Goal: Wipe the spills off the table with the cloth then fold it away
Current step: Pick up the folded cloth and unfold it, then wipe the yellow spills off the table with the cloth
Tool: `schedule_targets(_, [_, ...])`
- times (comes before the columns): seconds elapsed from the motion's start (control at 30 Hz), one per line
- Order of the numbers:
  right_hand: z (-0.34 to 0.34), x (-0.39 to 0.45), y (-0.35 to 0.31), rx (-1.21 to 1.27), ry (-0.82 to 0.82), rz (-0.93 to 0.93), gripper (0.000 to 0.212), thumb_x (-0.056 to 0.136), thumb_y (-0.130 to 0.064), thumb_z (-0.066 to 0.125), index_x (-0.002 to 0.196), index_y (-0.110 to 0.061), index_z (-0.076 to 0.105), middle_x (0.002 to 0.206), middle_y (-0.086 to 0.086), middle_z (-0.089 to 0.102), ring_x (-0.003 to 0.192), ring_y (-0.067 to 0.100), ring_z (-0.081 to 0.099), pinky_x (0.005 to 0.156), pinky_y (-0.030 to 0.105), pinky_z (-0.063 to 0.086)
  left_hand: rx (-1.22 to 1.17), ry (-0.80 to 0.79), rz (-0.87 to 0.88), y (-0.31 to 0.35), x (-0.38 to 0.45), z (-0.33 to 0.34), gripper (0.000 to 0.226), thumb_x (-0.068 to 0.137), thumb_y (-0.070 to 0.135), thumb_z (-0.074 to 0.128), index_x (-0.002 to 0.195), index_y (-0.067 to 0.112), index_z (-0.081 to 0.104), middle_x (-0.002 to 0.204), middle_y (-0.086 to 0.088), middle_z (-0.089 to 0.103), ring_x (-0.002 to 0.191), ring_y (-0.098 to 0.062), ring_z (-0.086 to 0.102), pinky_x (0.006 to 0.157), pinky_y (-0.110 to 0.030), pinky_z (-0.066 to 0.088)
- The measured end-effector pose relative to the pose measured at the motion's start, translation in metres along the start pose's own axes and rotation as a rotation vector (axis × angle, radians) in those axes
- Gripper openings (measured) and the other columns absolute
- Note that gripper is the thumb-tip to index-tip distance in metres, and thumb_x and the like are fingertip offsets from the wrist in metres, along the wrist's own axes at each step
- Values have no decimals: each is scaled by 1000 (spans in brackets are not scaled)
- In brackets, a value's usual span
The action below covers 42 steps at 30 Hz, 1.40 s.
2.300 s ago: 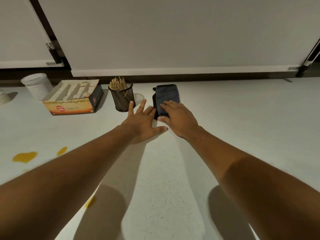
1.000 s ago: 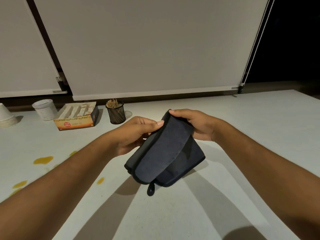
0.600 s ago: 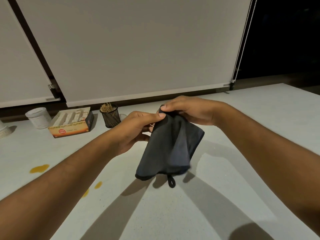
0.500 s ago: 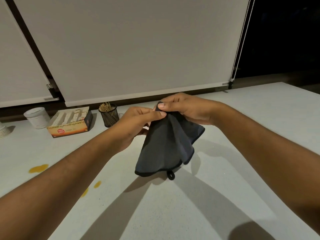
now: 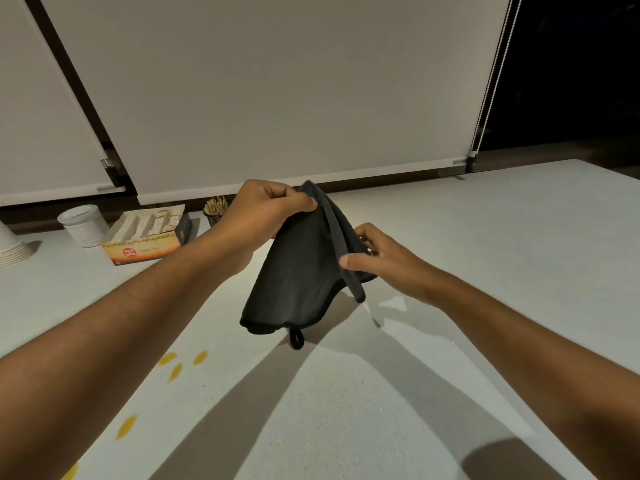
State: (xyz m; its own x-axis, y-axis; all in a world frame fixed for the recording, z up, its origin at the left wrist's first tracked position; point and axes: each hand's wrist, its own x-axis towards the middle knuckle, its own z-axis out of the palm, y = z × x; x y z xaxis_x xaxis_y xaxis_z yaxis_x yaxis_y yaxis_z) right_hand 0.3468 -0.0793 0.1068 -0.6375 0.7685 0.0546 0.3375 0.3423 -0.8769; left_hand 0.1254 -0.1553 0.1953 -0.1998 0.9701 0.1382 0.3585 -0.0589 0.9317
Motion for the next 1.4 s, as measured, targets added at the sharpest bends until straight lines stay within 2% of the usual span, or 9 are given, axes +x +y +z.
schedule_targets(0.1, [14,4,-5,-168,40,-57,80,75,-69,80,136,-38,38,119,-22,53,104,5,62,64,13,54,13,23,-8,2,3,0,17,95,28,77,91,13,83,90,0,79,86,-14,73,67,-25,54])
schedule_targets(0.37, [-38,31,-18,-181,14,-3,19,88,-8,75,101,-22,76,100,4,76,91,22,76,76,33,67,69,40,-52,-10,23,-45,16,93,30,80,82,19,85,85,3,78,94,-21,70,77,-36,55])
schedule_targets(0.57, [-61,69,-56,-270,105,-93,14,94,-15,78,106,-20,81,92,-1,81,84,12,77,69,17,61,159,-30,-64,-31,39,-91,20,100,31,73,92,14,81,94,-2,78,99,-23,66,87,-39,46])
schedule_targets(0.7, [-46,66,-58,-474,114,-222,20,95,-20,78,115,-20,81,91,-23,72,87,-4,70,70,10,51,169,-68,57,-62,27,-106,15,97,16,76,108,8,82,102,1,84,92,-7,75,81,-23,54])
schedule_targets(0.97, [52,-37,30,-836,-319,-303,14,91,-26,76,103,-23,82,102,-6,79,92,17,71,85,35,56,791,-391,245,-182,-89,-76,19,95,31,74,111,34,83,119,20,76,108,-18,54,91,-43,43])
schedule_targets(1.13, [82,-30,22,-523,-38,-247,34,97,-37,53,79,-14,70,76,1,70,69,18,64,67,47,55,1036,-278,390,-194,-129,-66,44,94,41,47,124,35,77,130,16,71,111,-20,53,82,-44,39])
schedule_targets(1.23, [126,9,14,-512,137,-173,37,106,-40,48,121,-14,70,123,4,72,115,16,63,101,44,52,1022,-241,361,-186,-138,-63,45,95,40,44,126,37,76,136,15,68,121,-20,51,90,-43,35])
schedule_targets(1.3, [155,36,16,-663,34,-1,62,107,-56,40,158,-19,43,165,8,43,154,31,34,126,56,28,1001,-173,324,-181,-146,-67,34,98,30,57,125,34,77,138,11,67,126,-23,51,94,-43,32])
schedule_targets(1.4, [185,61,31,-832,-66,186,89,98,-80,21,170,-29,8,179,3,0,164,36,-7,124,72,-7,1005,-50,236,-179,-165,-95,30,97,21,66,123,28,80,138,3,69,131,-29,55,98,-52,36])
